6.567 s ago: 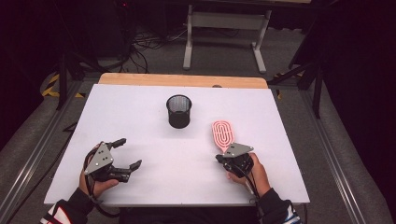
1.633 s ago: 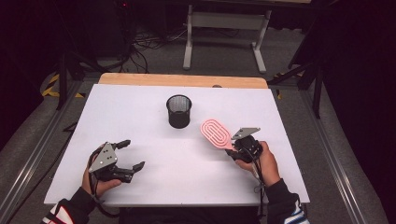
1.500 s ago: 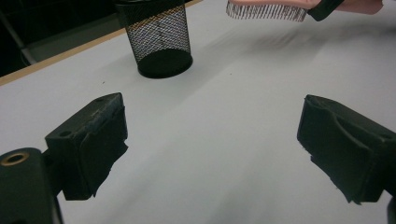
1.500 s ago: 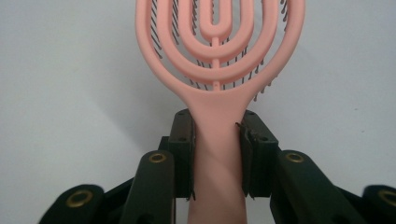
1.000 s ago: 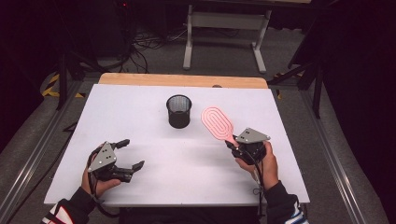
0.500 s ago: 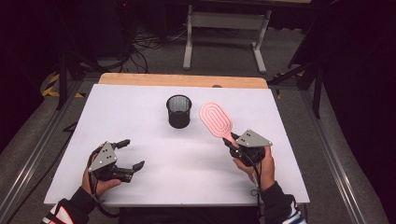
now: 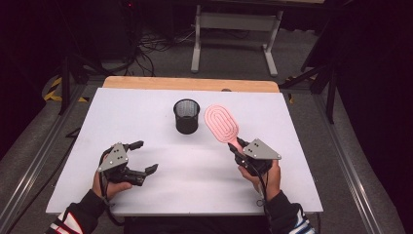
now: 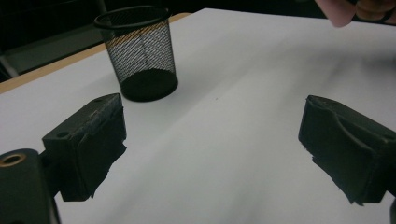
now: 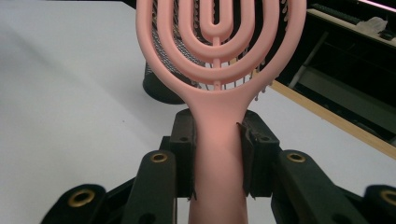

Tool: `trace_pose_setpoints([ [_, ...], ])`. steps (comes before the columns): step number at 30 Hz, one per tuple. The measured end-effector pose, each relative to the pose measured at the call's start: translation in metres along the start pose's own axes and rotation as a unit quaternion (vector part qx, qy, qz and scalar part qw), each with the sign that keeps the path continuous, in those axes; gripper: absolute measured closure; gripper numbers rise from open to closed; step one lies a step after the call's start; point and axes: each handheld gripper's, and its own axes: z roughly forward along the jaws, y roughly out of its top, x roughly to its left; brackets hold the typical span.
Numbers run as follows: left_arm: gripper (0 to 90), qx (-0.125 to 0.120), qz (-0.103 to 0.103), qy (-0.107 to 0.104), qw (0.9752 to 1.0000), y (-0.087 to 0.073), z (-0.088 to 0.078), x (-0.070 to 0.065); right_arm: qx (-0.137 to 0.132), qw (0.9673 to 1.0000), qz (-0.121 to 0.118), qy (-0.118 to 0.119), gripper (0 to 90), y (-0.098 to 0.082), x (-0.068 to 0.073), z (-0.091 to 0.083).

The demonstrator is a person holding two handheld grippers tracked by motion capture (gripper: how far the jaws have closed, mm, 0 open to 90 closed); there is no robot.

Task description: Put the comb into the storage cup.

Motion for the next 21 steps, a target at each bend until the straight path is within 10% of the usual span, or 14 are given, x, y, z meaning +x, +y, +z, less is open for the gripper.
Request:
trace_pose_setpoints([
  [21,12.4,-0.030,-0.048,-0.100,0.9933,0.055,0.073,-0.024,-0.026,0.9988,-0.029,0.030,69.7,0.003,0.031,0.008],
])
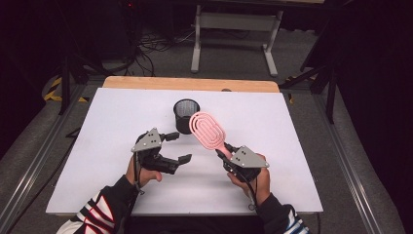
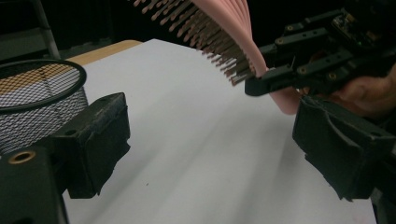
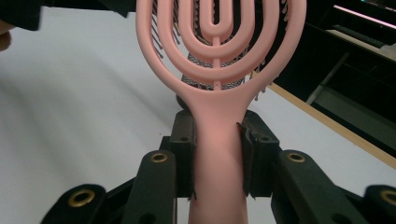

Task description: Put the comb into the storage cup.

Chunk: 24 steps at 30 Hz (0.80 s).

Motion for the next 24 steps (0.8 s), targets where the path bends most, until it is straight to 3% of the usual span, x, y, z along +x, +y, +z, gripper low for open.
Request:
trace_pose_setpoints([
  [12,19.8,-0.015,-0.028,-0.031,0.9990,0.007,0.022,-0.005,-0.007,0.9997,-0.020,0.013,69.7,0.002,0.018,0.006],
  [21,34.5,-0.033,-0.052,-0.031,0.9976,0.007,0.027,-0.003,-0.008,0.9994,-0.030,0.016,69.7,0.002,0.025,0.009],
  [24,41.3,-0.047,-0.072,-0.036,0.9957,0.007,0.027,0.000,-0.007,0.9994,-0.029,0.016,69.7,0.002,0.026,0.009],
])
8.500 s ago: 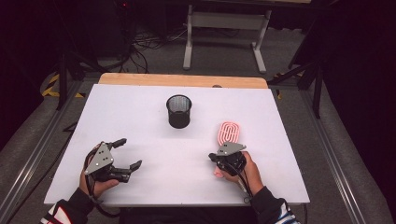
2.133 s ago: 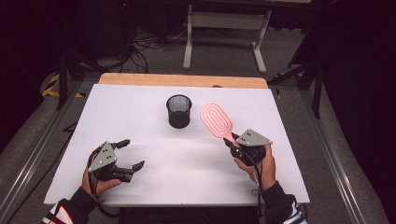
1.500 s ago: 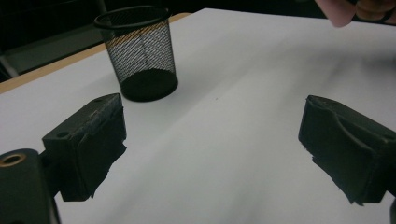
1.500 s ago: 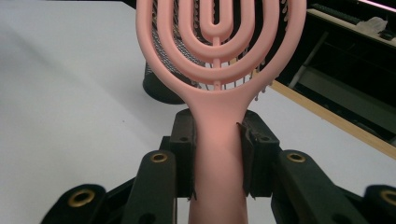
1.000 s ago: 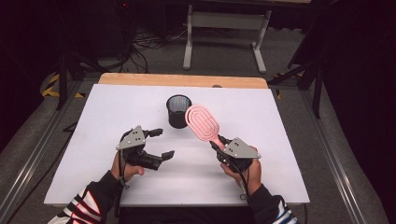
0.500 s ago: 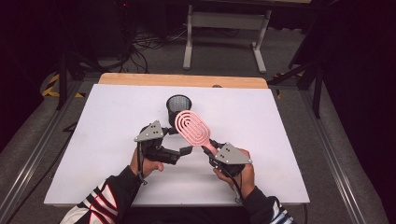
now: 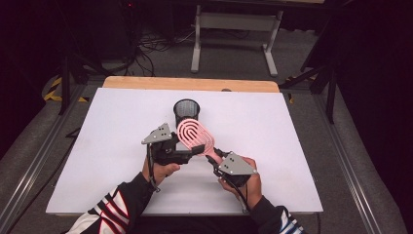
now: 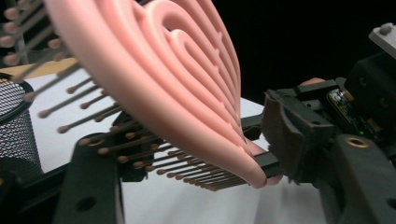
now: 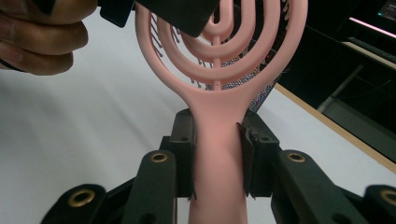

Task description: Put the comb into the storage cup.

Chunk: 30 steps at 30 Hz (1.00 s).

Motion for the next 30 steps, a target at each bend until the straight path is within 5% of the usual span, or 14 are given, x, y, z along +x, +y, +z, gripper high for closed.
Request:
trace_pose_setpoints([
  [10,56.4,-0.021,-0.012,-0.019,0.9995,0.000,-0.002,0.001,-0.004,0.9999,-0.008,-0.010,69.9,0.000,0.003,0.001],
  [20,62.1,-0.022,0.023,-0.035,0.9989,0.003,-0.003,-0.010,0.002,1.0000,-0.007,-0.001,70.1,0.000,0.005,0.003],
  [30,62.4,-0.022,0.043,-0.019,0.9987,0.007,-0.008,-0.013,0.005,0.9998,-0.009,0.016,67.5,0.000,0.010,0.005],
])
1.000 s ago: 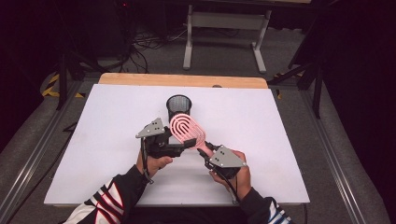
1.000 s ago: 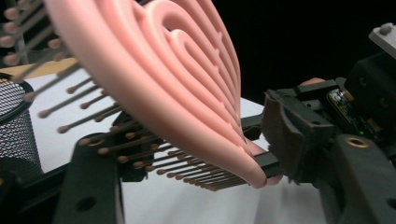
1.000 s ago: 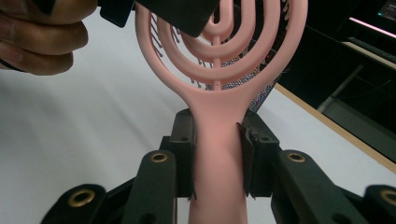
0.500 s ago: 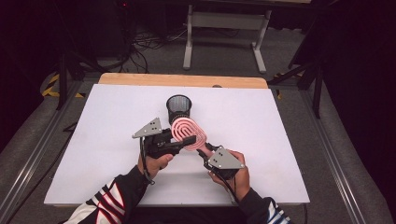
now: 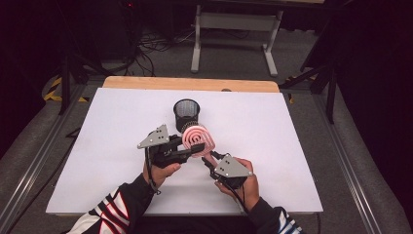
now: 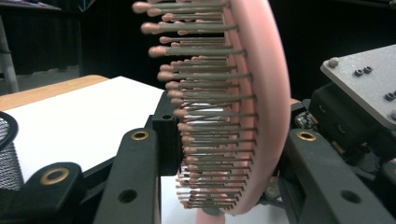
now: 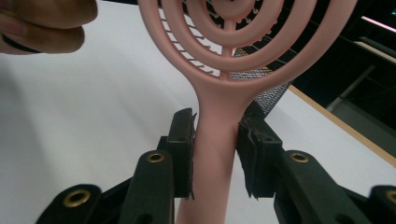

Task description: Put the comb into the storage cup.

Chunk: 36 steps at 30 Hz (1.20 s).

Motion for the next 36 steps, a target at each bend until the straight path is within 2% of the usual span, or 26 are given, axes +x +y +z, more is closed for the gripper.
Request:
trace_pose_setpoints([
  [7,62.4,0.002,0.014,0.012,0.9998,0.004,-0.004,-0.001,-0.001,1.0000,-0.003,0.003,62.9,0.001,0.003,-0.001],
  [21,62.6,-0.002,0.028,0.042,0.9987,0.011,-0.022,0.003,-0.029,0.9990,0.027,0.020,51.5,0.000,-0.007,-0.014],
  [24,62.6,-0.003,0.029,0.047,0.9985,0.011,-0.026,0.005,-0.032,0.9991,0.026,0.015,48.7,0.000,-0.010,-0.016],
  [29,62.6,-0.004,0.033,0.054,0.9980,0.012,-0.032,0.008,-0.038,0.9985,0.038,0.005,40.8,-0.002,-0.018,-0.022],
  [34,62.6,-0.004,0.034,0.062,0.9975,0.013,-0.038,0.010,-0.046,0.9978,0.042,-0.024,31.1,-0.005,-0.025,-0.027],
  [36,62.6,-0.003,0.037,0.066,0.9971,0.013,-0.041,0.012,-0.047,0.9974,0.047,-0.027,29.4,-0.006,-0.028,-0.029],
])
